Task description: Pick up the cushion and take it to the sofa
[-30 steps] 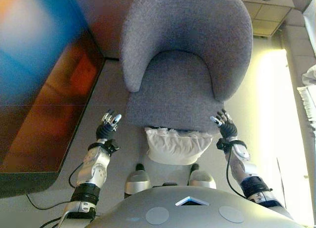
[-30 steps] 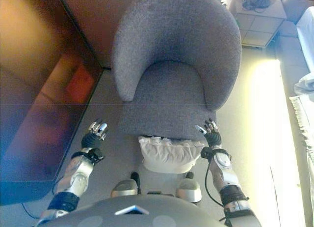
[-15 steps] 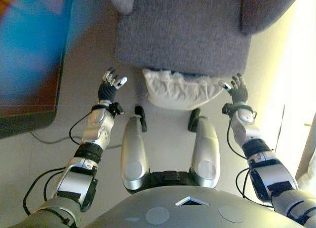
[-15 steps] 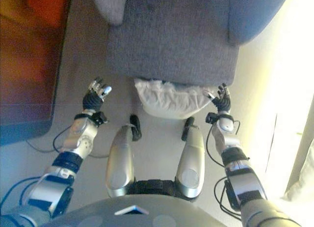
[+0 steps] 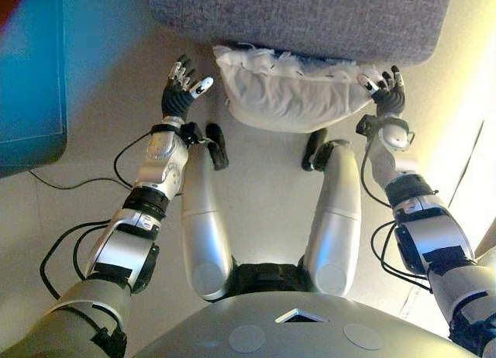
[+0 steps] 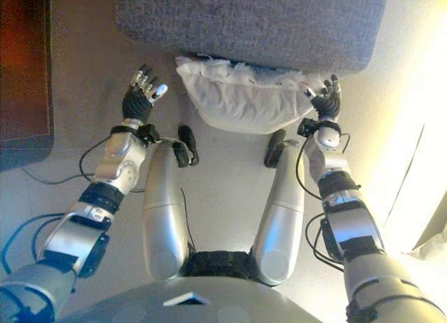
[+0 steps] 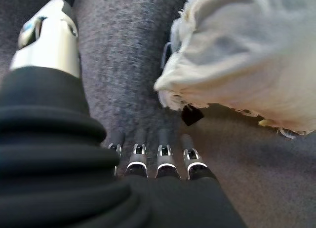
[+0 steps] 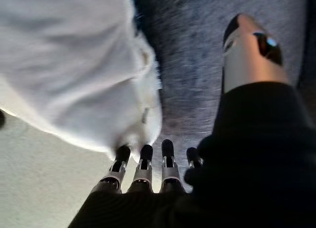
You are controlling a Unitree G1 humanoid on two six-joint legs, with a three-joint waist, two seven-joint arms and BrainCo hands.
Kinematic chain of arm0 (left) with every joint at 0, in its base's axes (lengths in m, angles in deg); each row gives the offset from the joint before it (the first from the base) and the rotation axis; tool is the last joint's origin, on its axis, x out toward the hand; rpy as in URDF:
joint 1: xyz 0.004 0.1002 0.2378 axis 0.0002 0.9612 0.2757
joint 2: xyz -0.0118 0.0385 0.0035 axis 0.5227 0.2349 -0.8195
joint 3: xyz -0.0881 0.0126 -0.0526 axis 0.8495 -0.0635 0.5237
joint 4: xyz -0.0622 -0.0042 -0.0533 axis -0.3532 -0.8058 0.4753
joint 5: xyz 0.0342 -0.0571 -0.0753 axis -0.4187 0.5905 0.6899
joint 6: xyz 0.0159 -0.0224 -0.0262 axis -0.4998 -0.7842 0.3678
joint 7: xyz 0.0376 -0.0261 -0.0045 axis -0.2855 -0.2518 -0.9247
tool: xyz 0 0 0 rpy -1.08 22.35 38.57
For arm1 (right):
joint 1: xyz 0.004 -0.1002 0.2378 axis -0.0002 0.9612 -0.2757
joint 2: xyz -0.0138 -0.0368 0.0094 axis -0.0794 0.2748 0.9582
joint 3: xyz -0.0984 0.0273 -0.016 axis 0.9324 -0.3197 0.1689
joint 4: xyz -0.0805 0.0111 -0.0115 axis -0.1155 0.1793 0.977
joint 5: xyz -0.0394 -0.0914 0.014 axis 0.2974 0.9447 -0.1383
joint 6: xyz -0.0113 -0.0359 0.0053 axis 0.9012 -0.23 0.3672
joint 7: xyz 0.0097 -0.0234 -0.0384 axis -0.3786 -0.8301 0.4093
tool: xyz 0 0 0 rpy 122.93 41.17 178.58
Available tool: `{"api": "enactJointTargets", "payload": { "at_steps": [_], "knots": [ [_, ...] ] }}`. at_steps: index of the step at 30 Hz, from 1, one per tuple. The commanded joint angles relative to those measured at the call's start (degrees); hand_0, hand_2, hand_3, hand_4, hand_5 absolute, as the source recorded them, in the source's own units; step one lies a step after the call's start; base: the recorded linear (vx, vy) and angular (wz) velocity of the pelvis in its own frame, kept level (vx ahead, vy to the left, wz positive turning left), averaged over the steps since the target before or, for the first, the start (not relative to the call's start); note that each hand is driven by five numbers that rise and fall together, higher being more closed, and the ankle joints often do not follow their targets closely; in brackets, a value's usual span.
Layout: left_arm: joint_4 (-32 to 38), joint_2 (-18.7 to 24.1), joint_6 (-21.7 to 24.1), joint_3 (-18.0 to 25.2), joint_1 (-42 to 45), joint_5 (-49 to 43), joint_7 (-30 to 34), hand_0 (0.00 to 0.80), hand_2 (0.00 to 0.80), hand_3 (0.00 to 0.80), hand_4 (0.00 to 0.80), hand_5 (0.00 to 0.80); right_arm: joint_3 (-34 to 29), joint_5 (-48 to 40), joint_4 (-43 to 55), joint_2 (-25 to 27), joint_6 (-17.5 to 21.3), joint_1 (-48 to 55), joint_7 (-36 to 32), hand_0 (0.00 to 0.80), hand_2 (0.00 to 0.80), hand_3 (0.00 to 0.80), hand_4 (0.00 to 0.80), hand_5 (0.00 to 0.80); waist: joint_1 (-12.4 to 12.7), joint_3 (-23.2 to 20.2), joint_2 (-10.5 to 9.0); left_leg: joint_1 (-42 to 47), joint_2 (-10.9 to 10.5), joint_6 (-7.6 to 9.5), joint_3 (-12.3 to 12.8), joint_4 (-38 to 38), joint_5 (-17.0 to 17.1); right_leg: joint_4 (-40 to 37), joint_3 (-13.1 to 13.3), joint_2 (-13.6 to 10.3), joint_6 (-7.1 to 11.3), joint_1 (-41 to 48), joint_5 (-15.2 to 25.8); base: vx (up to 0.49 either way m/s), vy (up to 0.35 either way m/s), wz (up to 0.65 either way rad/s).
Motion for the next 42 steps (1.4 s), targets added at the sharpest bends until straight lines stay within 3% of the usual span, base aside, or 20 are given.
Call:
{"api": "enactJointTargets", "payload": {
  "at_steps": [1,11,20,22,27,32,38,39,40,42],
  "knots": [
    [-0.3,-0.2,-1.5,-1.7,-2.9,1.6,-1.0,0.0,0.0,0.0,0.0,0.0,1.0,-2.2,-1.3,2.1,-2.1,-1.6,-1.4,0.0,0.0,0.0,0.0,0.0,-1.5,-0.3,1.66,-2.9,1.5,-0.76,-2.3,4.6,-4.3,-0.3,3.4,-1.9,2.96,-2.5,3.5,-0.006,-0.005,-0.03],
    [-6.0,0.1,-7.5,-2.9,-9.3,4.4,-2.0,0.0,0.0,0.0,0.0,0.0,1.0,-2.6,-7.0,1.7,-3.9,-5.0,0.5,0.0,0.0,0.0,0.0,0.0,-2.7,0.1,2.0,-9.2,3.2,0.01,-2.2,12.1,-6.5,6.0,5.3,-1.8,2.37,-8.2,1.2,0.019,0.004,-0.03],
    [-9.8,2.3,-12.1,-3.0,-13.6,4.6,-3.9,0.0,0.0,0.0,0.0,0.0,4.3,-2.4,-6.6,2.5,-6.8,-6.2,-5.7,0.0,0.0,0.0,0.0,0.0,-3.4,0.1,1.38,-12.6,3.9,0.21,-2.3,14.5,-6.4,7.6,6.1,-1.7,2.21,-11.3,1.6,0.002,-0.002,0.0],
    [-10.3,2.4,-13.3,-3.5,-14.3,2.2,-4.5,0.0,0.0,0.0,0.0,0.0,5.7,-1.2,-6.3,2.4,-7.9,-6.8,-9.7,0.0,0.0,0.0,0.0,0.0,-3.3,0.1,1.29,-13.2,3.8,0.06,-2.5,14.5,-6.4,7.5,6.2,-1.9,2.28,-11.8,1.8,-0.026,-0.041,0.01],
    [-12.1,3.4,-14.3,-4.6,-16.7,0.4,-4.3,0.0,0.0,0.0,0.0,0.0,11.4,7.7,-6.9,3.2,-10.5,-10.0,-17.0,0.0,0.0,0.0,0.0,0.0,-3.0,0.1,0.96,-15.2,3.8,-0.34,-3.0,15.2,-6.1,7.7,6.6,-2.3,2.28,-13.6,2.2,-0.012,-0.014,0.0],
    [-17.6,4.0,-14.8,-8.1,-22.4,-3.9,-4.3,0.0,0.0,0.0,0.0,0.0,18.9,20.8,-11.6,3.9,-11.5,-17.0,-12.9,0.0,0.0,0.0,0.0,0.0,-2.7,0.1,0.86,-18.1,3.3,-0.51,-3.9,16.2,-6.2,8.4,7.3,-2.4,2.28,-16.2,2.1,-0.028,-0.051,0.03],
    [-22.2,2.9,-14.2,-11.7,-27.8,-3.3,-0.3,0.0,0.0,0.0,0.0,0.0,26.1,34.9,-15.4,3.5,-17.3,-24.2,-8.5,0.0,0.0,0.0,0.0,0.0,-2.5,0.1,0.97,-21.1,2.3,0.02,-4.4,17.0,-6.2,9.1,8.0,-1.8,2.02,-18.8,1.9,-0.003,-0.029,0.06],
    [-22.7,2.6,-14.1,-12.8,-29.0,-3.5,1.3,0.361,0.361,0.361,0.361,0.361,27.2,37.3,-15.8,3.3,-19.2,-25.7,-8.9,0.0,0.0,0.0,0.0,0.0,-2.5,0.1,0.99,-21.7,2.0,0.05,-4.5,17.2,-6.2,9.1,8.0,-1.7,1.97,-19.3,1.9,-0.008,-0.02,0.07],
    [-22.7,2.5,-13.7,-13.6,-29.6,-3.2,2.0,0.8,0.8,0.8,0.8,0.8,27.9,38.9,-16.0,3.2,-20.5,-26.6,-9.0,0.0,0.0,0.0,0.0,0.0,-2.4,0.1,1.03,-22.0,1.9,0.05,-4.6,17.3,-6.3,9.1,8.0,-1.7,1.97,-19.6,2.0,0.0,-0.005,0.07],
    [-22.3,1.9,-13.1,-14.6,-30.6,-1.9,2.8,0.8,0.8,0.8,0.8,0.8,29.4,42.3,-16.4,2.8,-22.9,-28.1,-8.8,0.0,0.0,0.0,0.0,0.0,-2.3,0.1,1.03,-22.6,1.7,0.12,-4.7,17.7,-6.4,9.2,8.0,-1.8,1.99,-20.2,2.1,0.009,0.013,0.05]
  ]
}}
